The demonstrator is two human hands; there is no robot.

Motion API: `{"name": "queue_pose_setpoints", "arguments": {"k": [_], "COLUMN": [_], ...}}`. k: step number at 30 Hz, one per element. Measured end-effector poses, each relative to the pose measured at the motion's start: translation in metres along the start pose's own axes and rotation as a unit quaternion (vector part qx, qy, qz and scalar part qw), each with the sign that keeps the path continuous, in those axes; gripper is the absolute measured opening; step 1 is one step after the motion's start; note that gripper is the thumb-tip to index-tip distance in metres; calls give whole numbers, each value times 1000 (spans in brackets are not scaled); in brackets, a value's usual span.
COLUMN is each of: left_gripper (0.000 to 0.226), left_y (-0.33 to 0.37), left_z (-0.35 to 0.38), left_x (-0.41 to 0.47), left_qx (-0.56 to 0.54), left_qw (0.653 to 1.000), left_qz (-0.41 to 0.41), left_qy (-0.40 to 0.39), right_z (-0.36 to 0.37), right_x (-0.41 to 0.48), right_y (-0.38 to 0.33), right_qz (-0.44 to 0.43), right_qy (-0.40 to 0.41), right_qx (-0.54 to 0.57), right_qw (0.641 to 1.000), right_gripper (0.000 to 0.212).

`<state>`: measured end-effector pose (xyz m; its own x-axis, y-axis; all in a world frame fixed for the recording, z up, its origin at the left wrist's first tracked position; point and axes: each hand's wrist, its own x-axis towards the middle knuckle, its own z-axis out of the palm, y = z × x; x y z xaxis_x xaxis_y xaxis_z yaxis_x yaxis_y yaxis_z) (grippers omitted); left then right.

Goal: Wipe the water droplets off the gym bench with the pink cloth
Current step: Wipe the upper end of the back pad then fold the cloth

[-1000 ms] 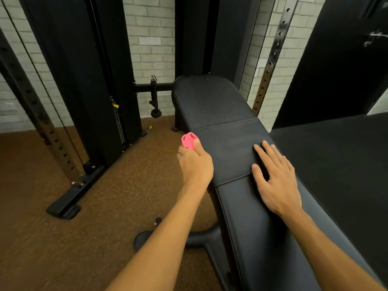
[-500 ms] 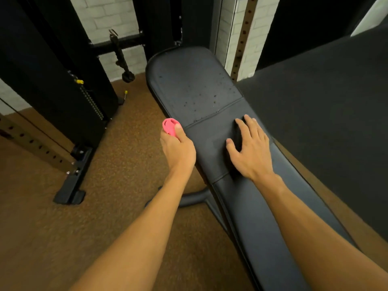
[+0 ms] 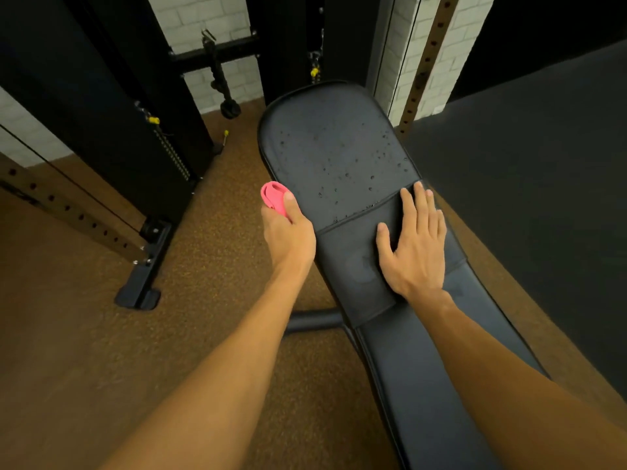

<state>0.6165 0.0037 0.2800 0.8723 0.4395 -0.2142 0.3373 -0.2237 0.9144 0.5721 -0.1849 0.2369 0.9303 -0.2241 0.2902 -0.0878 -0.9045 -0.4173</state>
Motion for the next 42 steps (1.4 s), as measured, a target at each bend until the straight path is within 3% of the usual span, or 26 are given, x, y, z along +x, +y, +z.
{"name": "queue_pose_setpoints", "arguments": {"k": [8, 14, 22, 26, 30, 35, 38, 42], "left_gripper": [47, 43, 53, 66, 53, 67, 59, 33], "left_y": [-22, 13, -51, -34, -6, -46, -27, 27], "left_z": [12, 14, 17, 12, 12, 10, 7, 0], "left_x": [-28, 30, -28, -4, 30, -17, 3, 57], "left_qx": [16, 3, 41, 47, 31, 42, 40, 32], "left_qw": [998, 997, 996, 996, 998, 998, 998, 998], "left_qz": [36, 15, 58, 54, 38, 42, 44, 44], "left_qy": [41, 75, 48, 48, 49, 18, 15, 18], "right_z": [0, 2, 3, 3, 3, 3, 3, 3], "right_x": [0, 1, 3, 4, 2, 1, 1, 1], "right_y": [2, 3, 3, 2, 2, 3, 3, 4], "right_qz": [-14, -16, -19, -17, -15, -17, -17, -18], "right_qy": [6, 19, 27, 24, 26, 30, 35, 38], "right_qx": [-3, 11, 0, 3, 5, 4, 7, 7], "right_qw": [1000, 1000, 999, 1000, 1000, 999, 999, 999], "right_gripper": [67, 67, 67, 67, 67, 67, 66, 66]}}
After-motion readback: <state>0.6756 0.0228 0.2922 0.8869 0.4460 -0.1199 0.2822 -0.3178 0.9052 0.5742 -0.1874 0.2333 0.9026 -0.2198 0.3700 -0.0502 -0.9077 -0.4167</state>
